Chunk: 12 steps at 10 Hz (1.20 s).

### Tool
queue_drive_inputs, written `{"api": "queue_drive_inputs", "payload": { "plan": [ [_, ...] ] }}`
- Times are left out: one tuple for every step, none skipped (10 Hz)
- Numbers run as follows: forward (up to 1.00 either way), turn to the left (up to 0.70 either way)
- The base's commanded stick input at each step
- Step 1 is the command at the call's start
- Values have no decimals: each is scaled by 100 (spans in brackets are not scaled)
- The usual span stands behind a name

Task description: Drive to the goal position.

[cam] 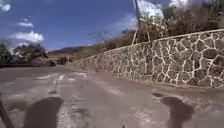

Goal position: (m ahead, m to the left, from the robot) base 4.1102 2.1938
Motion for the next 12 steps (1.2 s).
{"api": "queue_drive_inputs", "payload": {
  "plan": [
    [70,0],
    [70,0],
    [70,0],
    [70,0],
    [70,32],
    [70,28],
    [70,24],
    [70,20],
    [70,17],
    [70,13],
    [70,9],
    [70,5]
  ]
}}
